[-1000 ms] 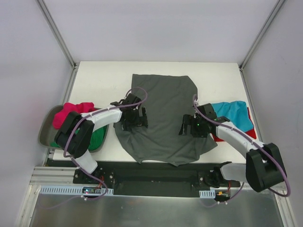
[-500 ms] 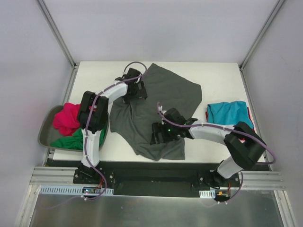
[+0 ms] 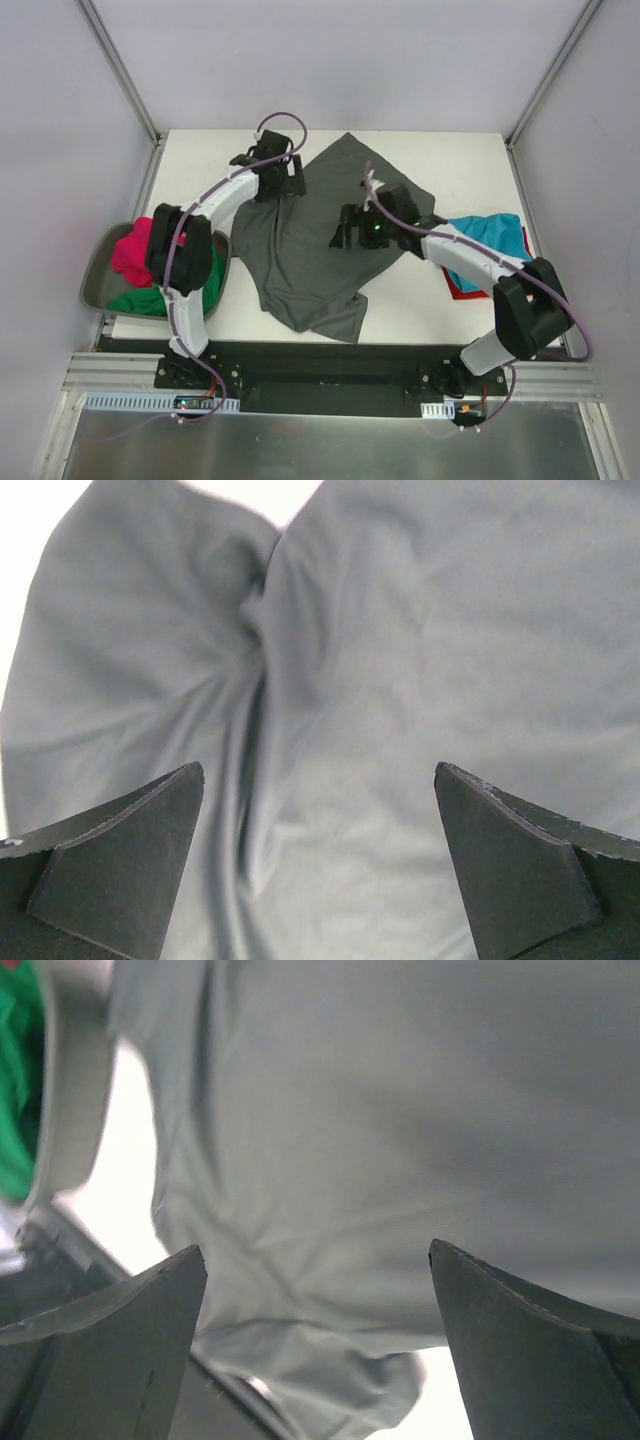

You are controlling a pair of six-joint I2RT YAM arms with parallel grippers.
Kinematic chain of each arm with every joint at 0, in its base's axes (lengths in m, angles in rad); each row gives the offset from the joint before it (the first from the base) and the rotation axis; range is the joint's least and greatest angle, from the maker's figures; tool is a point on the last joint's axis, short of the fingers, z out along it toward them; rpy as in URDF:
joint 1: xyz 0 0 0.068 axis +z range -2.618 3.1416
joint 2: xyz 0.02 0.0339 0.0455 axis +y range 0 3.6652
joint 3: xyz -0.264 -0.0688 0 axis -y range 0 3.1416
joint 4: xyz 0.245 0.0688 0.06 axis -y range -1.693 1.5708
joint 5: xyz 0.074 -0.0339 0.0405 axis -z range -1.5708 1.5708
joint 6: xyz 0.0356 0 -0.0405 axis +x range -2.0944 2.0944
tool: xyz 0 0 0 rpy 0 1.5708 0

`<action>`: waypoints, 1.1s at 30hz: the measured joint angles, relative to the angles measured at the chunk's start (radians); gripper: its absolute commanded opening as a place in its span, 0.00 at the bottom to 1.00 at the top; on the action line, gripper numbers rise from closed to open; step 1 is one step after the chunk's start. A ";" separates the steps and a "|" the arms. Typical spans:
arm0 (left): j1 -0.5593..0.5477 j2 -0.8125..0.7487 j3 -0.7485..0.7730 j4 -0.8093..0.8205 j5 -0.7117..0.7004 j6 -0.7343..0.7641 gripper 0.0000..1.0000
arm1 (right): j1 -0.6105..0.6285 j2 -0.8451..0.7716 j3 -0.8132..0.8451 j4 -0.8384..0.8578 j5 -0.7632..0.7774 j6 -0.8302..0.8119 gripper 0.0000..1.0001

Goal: Fold and stack the t-shirts
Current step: Flatten out the tshirt

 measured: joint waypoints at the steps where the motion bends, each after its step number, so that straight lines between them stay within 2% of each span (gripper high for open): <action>1: 0.000 -0.053 -0.049 -0.002 0.000 -0.003 0.99 | -0.045 -0.017 0.004 -0.019 0.025 -0.021 0.96; 4: -0.006 -0.200 -0.198 -0.002 0.004 -0.037 0.99 | -0.173 -0.015 0.047 -0.069 0.094 -0.088 0.96; 7: -0.029 -0.291 -0.331 -0.005 0.004 -0.087 0.99 | -0.265 0.084 0.159 -0.130 0.134 -0.150 0.96; 11: -0.047 -0.274 -0.406 -0.027 -0.001 -0.134 0.99 | -0.331 0.248 0.294 -0.166 0.141 -0.202 0.96; 16: -0.016 -0.163 -0.366 -0.030 0.026 -0.148 0.99 | -0.357 0.401 0.378 -0.206 0.135 -0.217 0.96; 23: 0.136 0.051 -0.118 -0.031 0.144 -0.140 0.99 | -0.357 0.408 0.340 -0.230 0.113 -0.209 0.96; 28: 0.196 0.201 0.111 -0.034 0.177 -0.117 0.99 | -0.342 0.230 0.101 -0.181 0.099 -0.139 0.96; 33: 0.198 0.378 0.404 -0.066 0.182 -0.079 0.99 | -0.194 0.064 -0.082 -0.182 0.150 -0.035 0.96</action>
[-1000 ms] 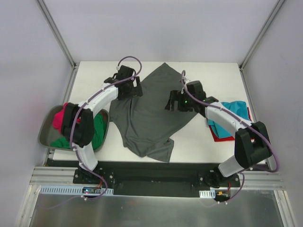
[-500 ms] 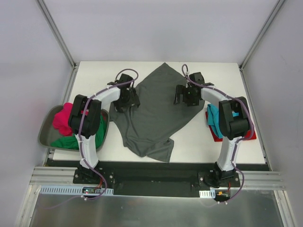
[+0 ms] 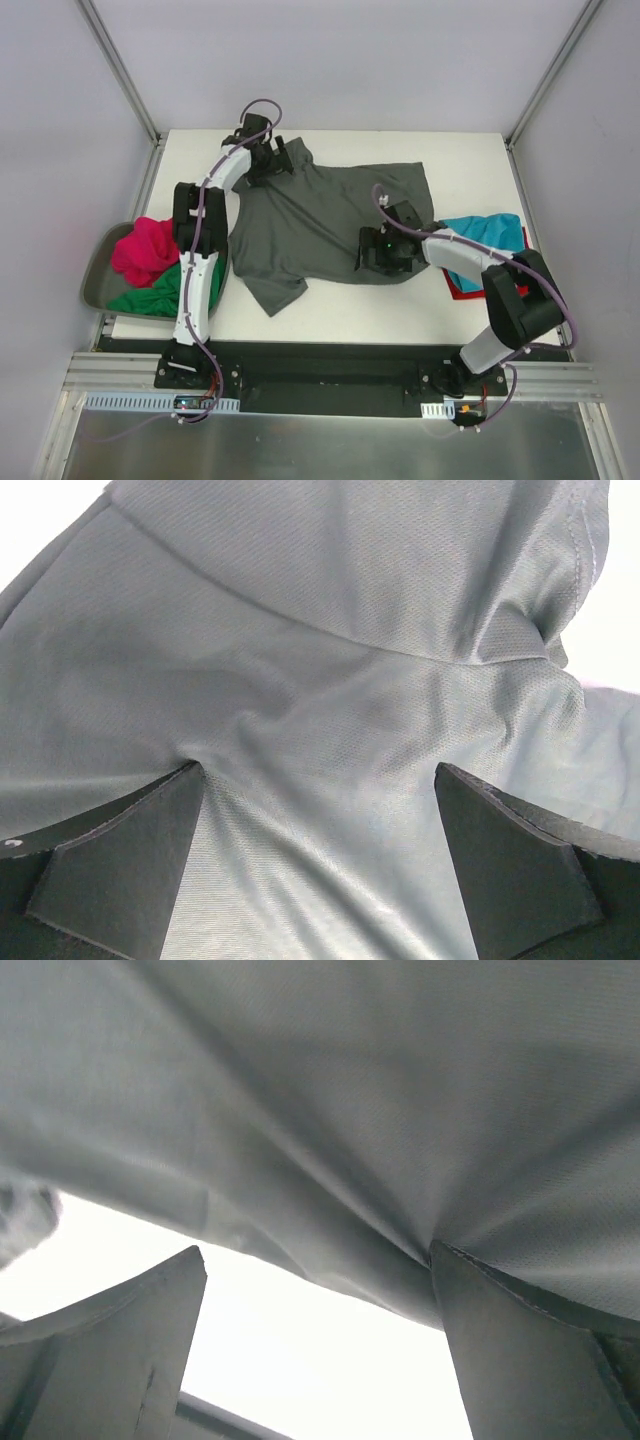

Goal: Fold and stack the t-shirts
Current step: Flatten out the tshirt

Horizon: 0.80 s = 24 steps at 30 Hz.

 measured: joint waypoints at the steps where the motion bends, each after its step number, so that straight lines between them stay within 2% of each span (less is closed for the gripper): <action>1: -0.001 0.024 0.042 -0.003 0.002 0.009 0.99 | 0.042 -0.020 -0.017 -0.001 0.015 0.019 0.96; 4: -0.005 0.042 0.072 -0.015 0.012 0.021 0.99 | 0.134 -0.078 -0.027 -0.027 0.053 0.063 0.96; 8: -0.008 -0.015 -0.001 -0.030 -0.003 0.027 0.99 | 0.130 -0.194 -0.012 -0.079 0.186 0.090 0.96; 15: -0.049 -0.389 -0.325 -0.064 -0.095 0.047 0.99 | 0.111 -0.397 -0.027 -0.173 0.381 0.135 0.96; 20: -0.149 -0.680 -0.569 -0.024 -0.126 0.035 0.99 | 0.061 -0.536 -0.182 -0.205 0.413 0.148 0.96; 24: -0.256 -0.779 -0.784 0.028 -0.105 0.011 0.99 | 0.013 -0.544 -0.249 -0.208 0.402 0.159 0.98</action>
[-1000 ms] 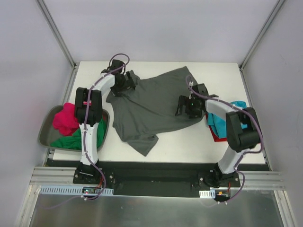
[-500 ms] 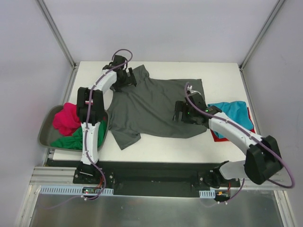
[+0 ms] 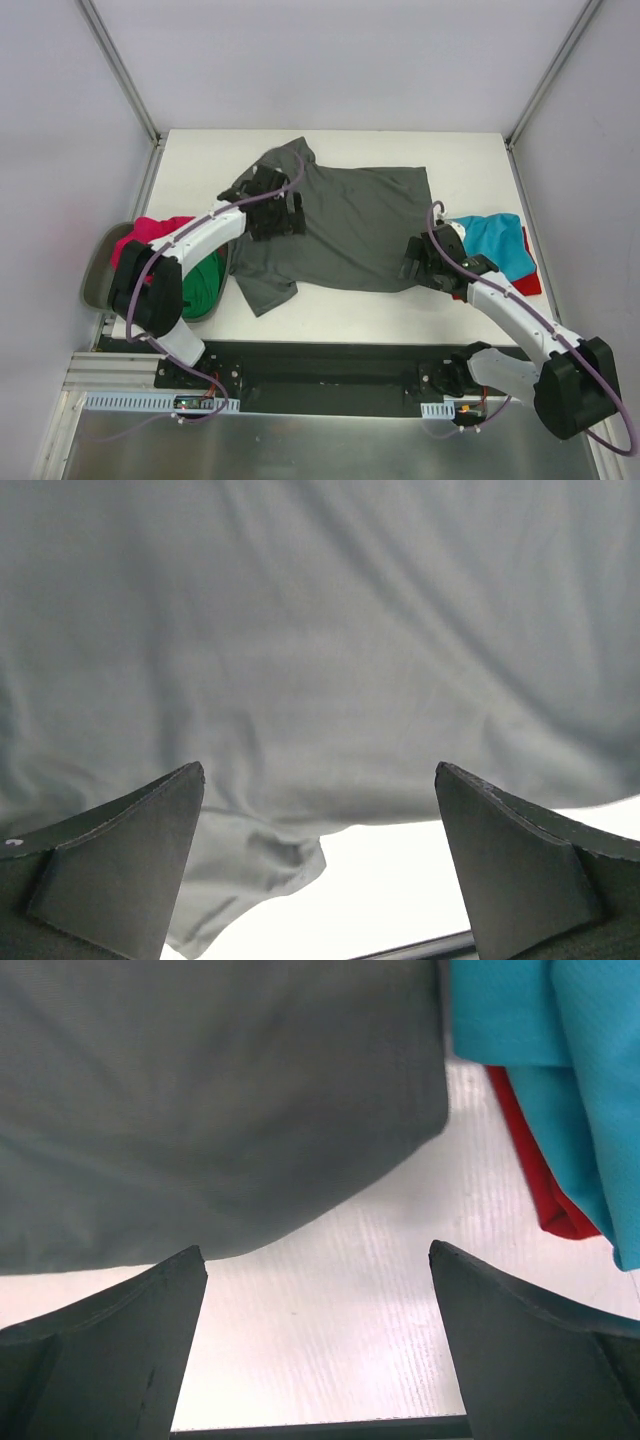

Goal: Fold and stack the t-shirts
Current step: Flatten out the tshirt, then grap the side of the flattened tshirt closest away from the robot with both arms

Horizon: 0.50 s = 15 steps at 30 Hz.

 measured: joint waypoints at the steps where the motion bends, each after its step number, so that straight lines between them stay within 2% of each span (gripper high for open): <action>1: -0.020 -0.001 -0.050 0.014 0.019 -0.006 0.99 | -0.013 0.004 -0.011 0.001 -0.002 0.009 0.99; 5: -0.038 -0.002 -0.227 0.031 0.047 -0.035 0.99 | -0.052 0.046 -0.032 0.005 0.020 0.043 0.90; 8: -0.031 -0.013 -0.312 0.040 0.050 -0.056 0.99 | -0.066 0.079 -0.045 0.042 0.038 0.070 0.85; 11: -0.029 -0.050 -0.380 0.059 0.070 -0.082 0.99 | -0.069 0.111 -0.064 0.095 0.040 0.103 0.85; 15: -0.029 -0.134 -0.466 0.105 0.101 -0.108 0.99 | -0.070 0.160 -0.092 0.169 0.040 0.143 0.75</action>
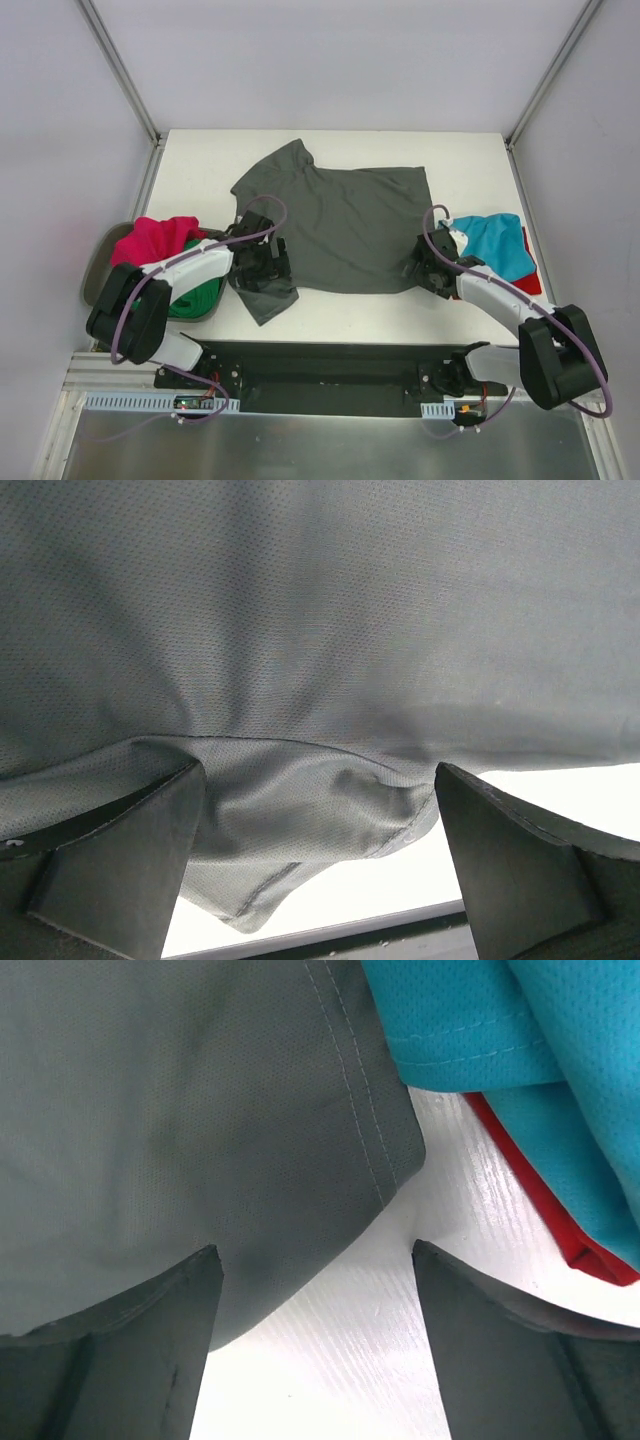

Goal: Fold and stack the t-shirts
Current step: Grap the side of the flattened tshirt closest away from the robot with both arms

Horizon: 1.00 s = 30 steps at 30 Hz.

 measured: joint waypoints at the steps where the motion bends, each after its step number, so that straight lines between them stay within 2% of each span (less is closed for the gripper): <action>1: 0.000 -0.027 -0.026 0.008 0.003 -0.002 0.99 | 0.000 0.005 -0.005 0.008 0.000 0.005 0.72; 3: 0.000 -0.072 -0.066 0.010 0.016 -0.006 0.99 | -0.001 0.013 -0.012 0.026 0.003 0.019 0.63; 7: 0.000 -0.117 -0.103 0.011 0.026 -0.014 0.99 | -0.002 0.014 -0.026 0.062 0.006 0.048 0.32; 13: 0.000 -0.117 -0.091 0.005 0.024 -0.019 0.99 | -0.002 -0.021 -0.061 0.085 0.014 0.074 0.12; 15: 0.000 -0.117 -0.071 0.000 0.023 -0.019 0.99 | -0.002 -0.048 -0.061 0.075 0.008 0.073 0.02; 20: 0.000 -0.124 -0.020 0.002 0.011 -0.019 0.99 | -0.001 -0.082 -0.023 0.050 -0.006 0.056 0.02; 23: 0.000 -0.133 -0.003 0.003 -0.007 -0.020 0.99 | -0.001 -0.052 0.030 0.045 -0.015 0.043 0.07; 30: 0.000 -0.140 0.007 0.004 -0.025 -0.020 0.99 | 0.011 0.200 0.245 0.053 -0.049 -0.003 0.14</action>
